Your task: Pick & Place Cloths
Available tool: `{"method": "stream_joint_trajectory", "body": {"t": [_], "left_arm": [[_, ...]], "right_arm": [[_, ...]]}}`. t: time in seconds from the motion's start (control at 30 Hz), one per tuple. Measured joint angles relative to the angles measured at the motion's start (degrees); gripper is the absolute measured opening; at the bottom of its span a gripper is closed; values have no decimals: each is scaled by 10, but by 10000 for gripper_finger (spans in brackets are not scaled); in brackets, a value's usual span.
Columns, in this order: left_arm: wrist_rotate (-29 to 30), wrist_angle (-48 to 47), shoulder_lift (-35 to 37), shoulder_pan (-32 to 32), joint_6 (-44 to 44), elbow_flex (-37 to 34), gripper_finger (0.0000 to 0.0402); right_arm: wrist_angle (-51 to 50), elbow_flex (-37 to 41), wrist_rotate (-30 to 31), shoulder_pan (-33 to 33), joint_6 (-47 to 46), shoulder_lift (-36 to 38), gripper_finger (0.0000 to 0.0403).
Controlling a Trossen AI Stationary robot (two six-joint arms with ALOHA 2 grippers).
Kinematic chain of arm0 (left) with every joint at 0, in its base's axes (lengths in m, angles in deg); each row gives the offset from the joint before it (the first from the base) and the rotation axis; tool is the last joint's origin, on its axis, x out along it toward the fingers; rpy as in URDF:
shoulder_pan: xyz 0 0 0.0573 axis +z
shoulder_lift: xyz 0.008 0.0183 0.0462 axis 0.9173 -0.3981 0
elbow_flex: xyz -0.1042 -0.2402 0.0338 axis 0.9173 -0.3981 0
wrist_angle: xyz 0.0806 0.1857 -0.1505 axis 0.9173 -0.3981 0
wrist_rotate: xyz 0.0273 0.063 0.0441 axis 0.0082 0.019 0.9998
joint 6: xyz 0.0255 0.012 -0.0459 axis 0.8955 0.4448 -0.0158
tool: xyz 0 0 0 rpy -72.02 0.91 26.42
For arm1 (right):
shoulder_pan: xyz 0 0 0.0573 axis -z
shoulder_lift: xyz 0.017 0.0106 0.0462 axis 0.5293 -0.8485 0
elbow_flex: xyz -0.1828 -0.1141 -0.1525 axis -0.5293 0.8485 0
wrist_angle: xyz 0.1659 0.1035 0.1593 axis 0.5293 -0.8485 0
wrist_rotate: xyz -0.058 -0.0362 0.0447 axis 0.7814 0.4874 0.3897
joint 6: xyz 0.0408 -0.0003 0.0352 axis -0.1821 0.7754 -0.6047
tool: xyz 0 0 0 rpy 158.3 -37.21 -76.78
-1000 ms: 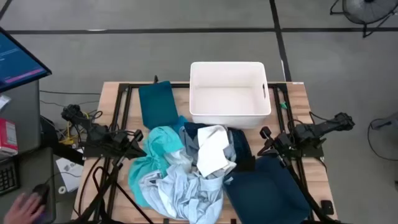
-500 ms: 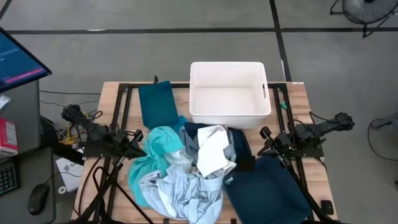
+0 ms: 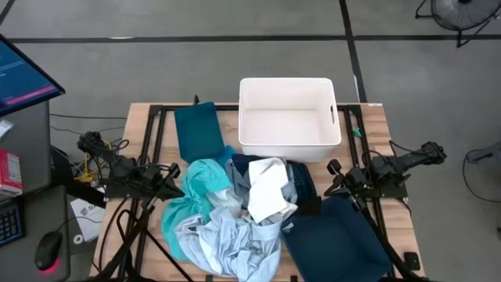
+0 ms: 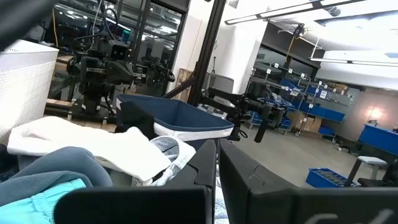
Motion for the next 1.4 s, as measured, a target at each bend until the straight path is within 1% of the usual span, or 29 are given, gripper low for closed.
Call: {"method": "stream_joint_trajectory", "body": {"t": [0.77, 0.9, 1.0, 1.07, 1.13, 1.23, 1.33, 1.4], "left_arm": [[0, 14, 0, 0, 0, 0, 2], [1, 19, 0, 0, -43, 0, 2], [5, 22, 0, 0, -45, 0, 2], [18, 28, 0, 0, -45, 0, 2], [45, 63, -1, 0, -50, 0, 2], [75, 174, -1, 0, -60, 0, 2], [102, 288, -16, 0, -23, 2, 2], [130, 327, -38, 0, 0, 28, 1]], "right_arm": [[0, 0, 0, 0, 0, 0, 16], [0, 0, 0, 0, 0, 0, 18], [0, 0, 0, 0, 0, 0, 16], [0, 0, 0, 0, 0, 0, 16], [0, 0, 0, 0, 0, 0, 16], [0, 0, 0, 0, 0, 0, 18], [0, 0, 0, 0, 0, 0, 17], [0, 0, 0, 0, 0, 0, 16]]}}
